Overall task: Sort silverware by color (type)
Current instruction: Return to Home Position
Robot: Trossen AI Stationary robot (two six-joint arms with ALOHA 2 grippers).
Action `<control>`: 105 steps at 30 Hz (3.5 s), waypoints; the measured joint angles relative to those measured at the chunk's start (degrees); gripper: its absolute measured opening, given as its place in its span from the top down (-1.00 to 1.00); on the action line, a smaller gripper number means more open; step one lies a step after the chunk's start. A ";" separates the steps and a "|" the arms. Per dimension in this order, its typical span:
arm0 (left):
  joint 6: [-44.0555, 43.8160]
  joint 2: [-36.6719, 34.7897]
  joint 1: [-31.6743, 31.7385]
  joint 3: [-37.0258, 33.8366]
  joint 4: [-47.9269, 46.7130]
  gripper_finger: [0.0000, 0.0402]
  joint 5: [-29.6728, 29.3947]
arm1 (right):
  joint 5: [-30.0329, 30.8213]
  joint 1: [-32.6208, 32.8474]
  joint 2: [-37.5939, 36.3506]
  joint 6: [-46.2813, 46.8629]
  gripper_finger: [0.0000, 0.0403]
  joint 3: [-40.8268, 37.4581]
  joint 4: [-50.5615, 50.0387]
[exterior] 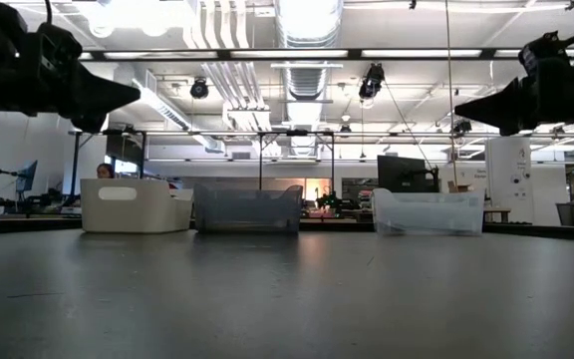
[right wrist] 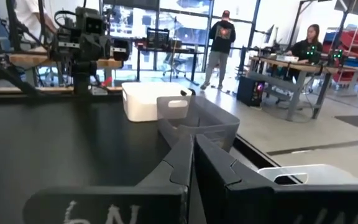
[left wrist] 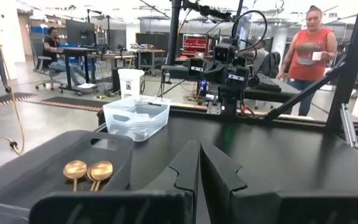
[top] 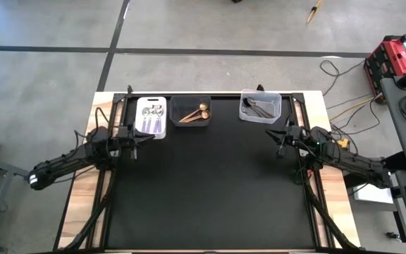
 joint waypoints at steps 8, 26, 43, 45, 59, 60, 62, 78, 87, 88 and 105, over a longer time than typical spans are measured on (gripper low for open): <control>3.23 0.13 0.04 0.00 -0.64 1.00 -4.14 | 0.57 0.01 0.42 -1.28 0.95 0.00 -0.05; 1.18 0.50 0.04 0.37 -0.98 1.00 -15.04 | 2.57 0.03 0.54 4.75 0.95 -0.02 -0.51; 1.18 0.61 0.04 0.44 -0.87 1.00 -15.06 | 2.59 0.03 0.50 4.75 0.95 -0.07 -0.55; 1.16 0.61 0.04 0.46 -0.85 1.00 -15.05 | 2.59 0.03 0.50 4.73 0.95 -0.07 -0.55; 1.16 0.61 0.05 0.46 -0.85 1.00 -15.06 | 2.61 0.03 0.50 4.73 0.95 -0.09 -0.57; 1.16 0.61 0.04 0.46 -0.85 1.00 -15.06 | 2.61 0.03 0.50 4.73 0.95 -0.09 -0.59; 1.16 0.61 0.04 0.46 -0.85 1.00 -15.06 | 2.61 0.03 0.50 4.73 0.95 -0.09 -0.59; 1.16 0.61 0.05 0.46 -0.85 1.00 -15.06 | 2.64 0.03 0.50 4.73 0.95 -0.11 -0.59; 1.16 0.61 0.06 0.46 -0.85 1.00 -15.05 | 2.64 0.03 0.50 4.73 0.95 -0.11 -0.59; 1.16 0.61 0.04 0.46 -0.85 1.00 -15.05 | 2.64 0.03 0.50 4.73 0.95 -0.11 -0.62; 1.16 0.61 0.04 0.46 -0.85 1.00 -15.05 | 2.65 0.04 0.50 4.73 0.95 -0.11 -0.62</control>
